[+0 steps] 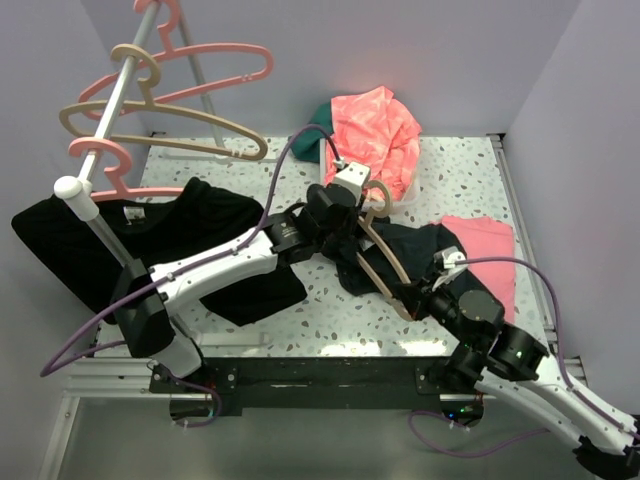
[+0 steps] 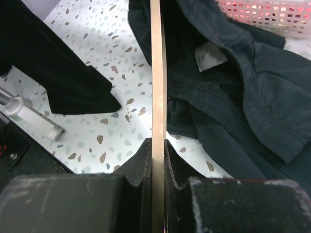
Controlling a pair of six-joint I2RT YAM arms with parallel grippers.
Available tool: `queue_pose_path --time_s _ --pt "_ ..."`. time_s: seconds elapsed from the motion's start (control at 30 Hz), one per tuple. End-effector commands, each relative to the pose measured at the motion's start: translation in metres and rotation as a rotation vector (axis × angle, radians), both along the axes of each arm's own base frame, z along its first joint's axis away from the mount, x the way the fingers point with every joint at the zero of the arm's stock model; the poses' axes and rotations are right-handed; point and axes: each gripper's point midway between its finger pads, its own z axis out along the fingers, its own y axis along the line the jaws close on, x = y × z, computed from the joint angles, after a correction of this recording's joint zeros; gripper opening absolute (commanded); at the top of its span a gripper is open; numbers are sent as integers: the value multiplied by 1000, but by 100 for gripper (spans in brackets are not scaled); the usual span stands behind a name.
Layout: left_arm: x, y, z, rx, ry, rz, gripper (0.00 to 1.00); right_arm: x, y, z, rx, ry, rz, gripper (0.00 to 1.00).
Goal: Place the shorts on the hanger
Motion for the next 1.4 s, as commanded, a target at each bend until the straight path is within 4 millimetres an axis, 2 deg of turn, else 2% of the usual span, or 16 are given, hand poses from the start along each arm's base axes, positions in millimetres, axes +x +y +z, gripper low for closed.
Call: queue_pose_path --time_s 0.0,0.1,0.13,0.27,0.53,0.7,0.8,0.9,0.93,1.0,1.03,1.07,1.13,1.17,1.27,1.37 --pt "-8 6 39 -92 -110 -39 49 12 19 50 169 -161 21 0" --pt "-21 10 53 -148 -168 -106 52 13 23 46 145 -149 29 0" --pt "-29 13 70 -196 -207 -138 52 13 23 47 145 -151 33 0" --pt "-47 -1 90 -302 -312 -297 59 14 25 48 131 -157 41 0" --pt "-27 -35 70 -235 -344 -360 65 13 28 50 118 -154 58 0" --pt "-13 -37 70 -226 -360 -327 64 11 24 57 123 -162 55 0" --pt "-8 -38 67 -232 -370 -318 56 10 22 58 119 -161 52 0" --pt "-5 -44 63 -220 -372 -327 30 11 19 62 122 -162 41 0" --pt "-3 -42 61 -208 -379 -315 11 11 18 61 116 -154 33 0" --pt "0 -38 67 -220 -408 -292 0 14 12 66 126 -132 -14 0" --pt "2 -33 65 -206 -421 -271 0 18 1 60 95 -105 -76 19" --pt "4 -31 71 -219 -444 -257 0 18 -6 71 127 -89 -116 29" --pt "5 -26 76 -223 -464 -238 0 23 -28 65 83 -47 -233 50" --pt "6 -25 79 -230 -473 -231 0 23 -37 75 127 -24 -292 54" --pt "6 -25 81 -243 -485 -224 0 27 -77 71 120 15 -509 66" --pt "6 -23 79 -244 -488 -217 0 34 -88 63 54 17 -598 73"
